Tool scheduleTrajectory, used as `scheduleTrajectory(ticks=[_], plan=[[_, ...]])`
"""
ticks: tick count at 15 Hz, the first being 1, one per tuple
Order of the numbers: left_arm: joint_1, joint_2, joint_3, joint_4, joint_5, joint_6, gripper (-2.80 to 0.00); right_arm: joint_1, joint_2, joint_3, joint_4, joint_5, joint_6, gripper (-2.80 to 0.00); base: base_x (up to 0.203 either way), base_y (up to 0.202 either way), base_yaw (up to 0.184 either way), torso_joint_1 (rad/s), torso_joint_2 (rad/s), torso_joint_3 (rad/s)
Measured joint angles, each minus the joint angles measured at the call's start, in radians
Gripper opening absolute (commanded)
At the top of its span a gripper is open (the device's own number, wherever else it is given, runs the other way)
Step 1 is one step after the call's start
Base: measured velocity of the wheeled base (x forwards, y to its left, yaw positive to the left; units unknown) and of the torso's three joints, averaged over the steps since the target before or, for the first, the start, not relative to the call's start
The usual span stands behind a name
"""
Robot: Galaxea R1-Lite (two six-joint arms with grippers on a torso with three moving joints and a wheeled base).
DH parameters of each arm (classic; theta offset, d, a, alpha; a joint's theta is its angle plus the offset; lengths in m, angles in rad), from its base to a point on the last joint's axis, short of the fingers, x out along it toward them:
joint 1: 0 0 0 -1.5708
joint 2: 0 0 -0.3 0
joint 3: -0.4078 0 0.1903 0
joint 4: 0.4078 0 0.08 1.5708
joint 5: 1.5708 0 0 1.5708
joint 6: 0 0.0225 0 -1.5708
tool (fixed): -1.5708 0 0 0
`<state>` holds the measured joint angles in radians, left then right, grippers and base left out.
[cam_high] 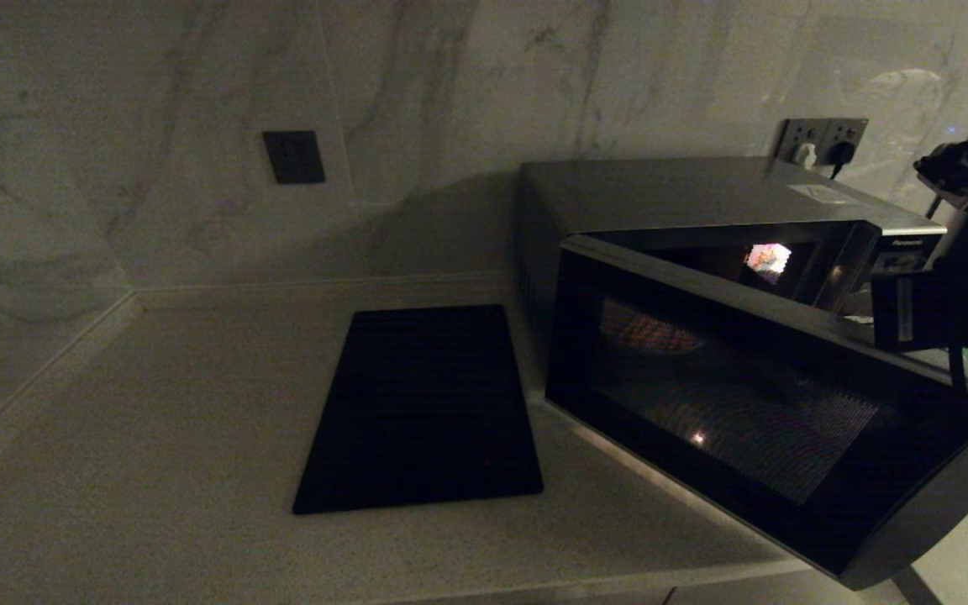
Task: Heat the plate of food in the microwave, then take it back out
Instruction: Open the microwave oven
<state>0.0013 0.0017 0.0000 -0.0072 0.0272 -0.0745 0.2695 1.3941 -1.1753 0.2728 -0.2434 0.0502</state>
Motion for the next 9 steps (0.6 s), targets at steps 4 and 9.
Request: scheduleTrajectory(ticks=[4, 9], plan=[[0.000, 0.000, 0.000, 0.000, 0.000, 0.000, -2.80, 0.079, -0.039, 0.052, -0.001, -0.037, 0.032, -2.80, 0.000, 0.000, 0.000, 0.000, 0.00, 0.000], [0.000, 0.000, 0.000, 0.000, 0.000, 0.000, -2.80, 0.197, -0.087, 0.088, 0.013, -0.071, 0.040, -2.80, 0.000, 0.000, 0.000, 0.000, 0.00, 0.000]])
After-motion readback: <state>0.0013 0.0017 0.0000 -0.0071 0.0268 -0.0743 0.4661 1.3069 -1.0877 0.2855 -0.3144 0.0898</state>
